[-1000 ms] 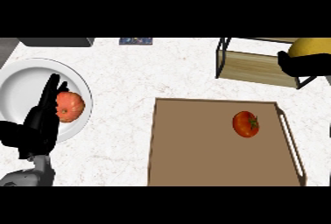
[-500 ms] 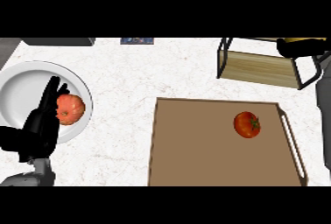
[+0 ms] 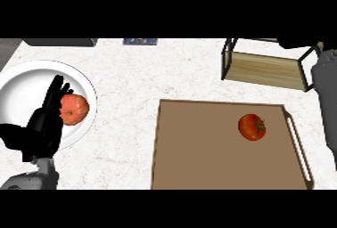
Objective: Pick the lemon from the tray and place it in the tiered shelf
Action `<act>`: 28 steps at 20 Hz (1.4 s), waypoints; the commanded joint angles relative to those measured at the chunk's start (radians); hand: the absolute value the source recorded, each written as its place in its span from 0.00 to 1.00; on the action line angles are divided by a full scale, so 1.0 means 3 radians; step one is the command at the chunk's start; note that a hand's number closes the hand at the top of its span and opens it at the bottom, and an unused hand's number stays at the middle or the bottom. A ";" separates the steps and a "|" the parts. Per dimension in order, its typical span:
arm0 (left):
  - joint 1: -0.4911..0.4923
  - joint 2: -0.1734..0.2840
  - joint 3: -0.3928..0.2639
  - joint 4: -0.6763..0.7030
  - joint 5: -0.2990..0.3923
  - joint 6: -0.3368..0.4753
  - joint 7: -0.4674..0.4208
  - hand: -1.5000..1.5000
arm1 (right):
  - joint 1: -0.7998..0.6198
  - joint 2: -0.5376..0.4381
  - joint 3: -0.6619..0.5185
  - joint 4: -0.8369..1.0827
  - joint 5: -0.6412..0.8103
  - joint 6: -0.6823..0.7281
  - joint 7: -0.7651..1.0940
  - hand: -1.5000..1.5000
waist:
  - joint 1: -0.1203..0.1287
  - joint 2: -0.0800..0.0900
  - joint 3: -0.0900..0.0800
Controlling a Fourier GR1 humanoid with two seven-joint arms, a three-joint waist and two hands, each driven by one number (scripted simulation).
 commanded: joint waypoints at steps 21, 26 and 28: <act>-0.0134 -0.0026 0.0067 -0.0090 -0.0015 -0.0047 0.0183 0.50 | -0.0682 -0.0162 -0.0762 0.1306 -0.1056 -0.0493 -0.1311 0.00 | 0.0012 0.0004 0.0003; 0.0165 0.0013 0.0102 -0.0161 -0.0052 -0.0080 0.0070 0.50 | -0.0434 -0.0394 -0.0776 0.0632 -0.1152 -0.0340 -0.0730 0.00 | -0.0088 -0.0045 -0.0002; 0.0098 -0.0121 0.0014 -0.0014 -0.0081 -0.0033 -0.0018 0.50 | -0.0493 -0.0698 -0.0893 0.0706 -0.1179 -0.0279 -0.0569 0.00 | -0.0097 -0.0035 -0.0002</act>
